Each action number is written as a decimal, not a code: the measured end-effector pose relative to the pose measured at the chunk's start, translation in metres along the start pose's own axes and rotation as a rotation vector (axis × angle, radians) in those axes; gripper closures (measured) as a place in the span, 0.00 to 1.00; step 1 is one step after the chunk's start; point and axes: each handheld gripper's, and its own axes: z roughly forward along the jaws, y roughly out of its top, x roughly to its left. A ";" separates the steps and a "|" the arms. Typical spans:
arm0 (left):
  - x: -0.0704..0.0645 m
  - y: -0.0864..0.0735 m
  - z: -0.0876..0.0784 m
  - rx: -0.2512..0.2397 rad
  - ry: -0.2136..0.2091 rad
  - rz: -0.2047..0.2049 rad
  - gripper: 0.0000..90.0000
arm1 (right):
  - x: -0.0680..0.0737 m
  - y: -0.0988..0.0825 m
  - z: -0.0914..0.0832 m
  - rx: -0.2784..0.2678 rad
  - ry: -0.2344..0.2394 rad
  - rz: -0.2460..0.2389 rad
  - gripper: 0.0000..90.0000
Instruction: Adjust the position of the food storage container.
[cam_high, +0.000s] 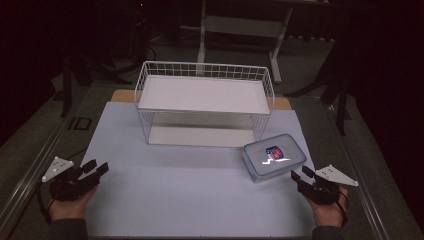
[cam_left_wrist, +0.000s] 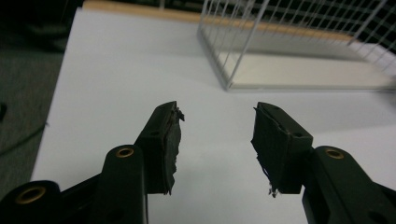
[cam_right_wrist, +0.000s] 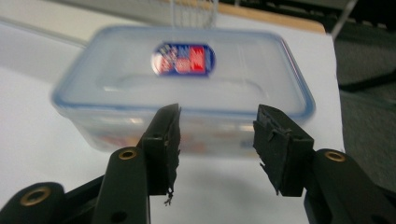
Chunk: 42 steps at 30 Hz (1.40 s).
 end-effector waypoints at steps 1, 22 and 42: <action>-0.001 0.000 -0.003 -0.007 -0.001 0.013 0.56 | 0.001 0.001 0.000 -0.009 0.006 -0.005 0.55; -0.010 -0.002 -0.011 -0.027 0.046 0.093 0.54 | -0.004 0.013 0.003 -0.057 0.005 0.010 0.64; -0.013 -0.002 -0.008 -0.020 0.027 0.094 0.55 | -0.040 0.055 0.029 0.007 -0.093 0.005 1.00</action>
